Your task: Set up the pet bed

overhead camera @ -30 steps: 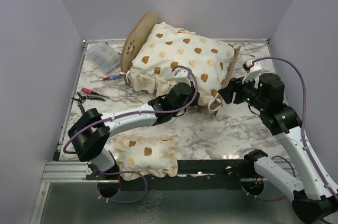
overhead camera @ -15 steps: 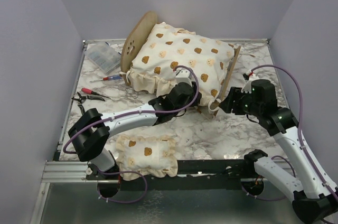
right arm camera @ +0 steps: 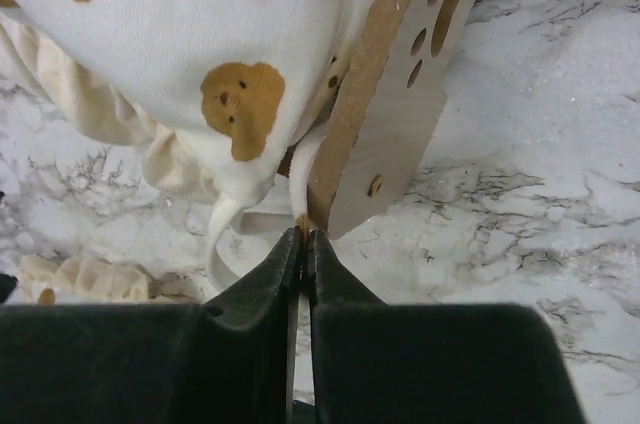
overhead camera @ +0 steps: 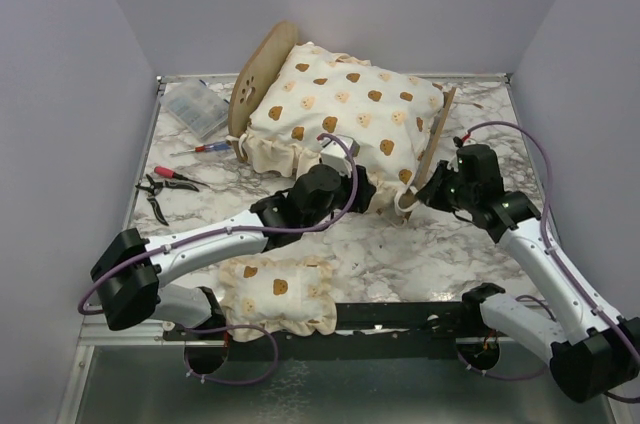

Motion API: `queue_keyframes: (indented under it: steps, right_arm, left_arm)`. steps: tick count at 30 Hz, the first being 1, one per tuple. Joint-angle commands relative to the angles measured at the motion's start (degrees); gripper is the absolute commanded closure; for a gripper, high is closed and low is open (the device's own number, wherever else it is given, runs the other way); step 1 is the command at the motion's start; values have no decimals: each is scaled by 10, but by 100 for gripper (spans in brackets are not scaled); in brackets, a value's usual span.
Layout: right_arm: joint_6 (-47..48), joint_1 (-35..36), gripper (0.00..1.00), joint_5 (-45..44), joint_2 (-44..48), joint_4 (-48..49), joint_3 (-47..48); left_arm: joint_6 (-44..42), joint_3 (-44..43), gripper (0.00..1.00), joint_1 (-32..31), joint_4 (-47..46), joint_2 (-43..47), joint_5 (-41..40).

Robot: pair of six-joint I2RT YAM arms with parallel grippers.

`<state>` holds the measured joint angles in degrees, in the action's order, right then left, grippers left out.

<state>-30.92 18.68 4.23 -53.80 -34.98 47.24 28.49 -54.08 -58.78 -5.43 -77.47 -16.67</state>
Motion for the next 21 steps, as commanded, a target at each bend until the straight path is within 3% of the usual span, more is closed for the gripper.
queue_keyframes:
  steps: [1, 8, 11, 14, 16, 21]
  right_arm:
    - [4, -2, 97, -20, -25, 14, 39]
    - [21, -2, 97, -33, -95, -9, 84]
    - [30, -2, 85, -57, -106, -26, 91]
    - [42, -3, 61, -80, -85, -40, 100]
    - [48, -3, 51, -92, -67, -50, 111]
    - [65, -2, 47, -156, -61, -59, 119]
  left_arm:
    - [-28, 32, 42, -8, 7, 23, 33]
    - [-24, 37, 43, -20, 6, 8, 45]
    - [-28, 38, 43, -35, -10, -8, 44]
    - [-35, 52, 43, -49, -51, -22, 44]
    - [-43, 62, 43, -58, -84, -37, 44]
    - [-66, 110, 48, -68, -210, -79, 35]
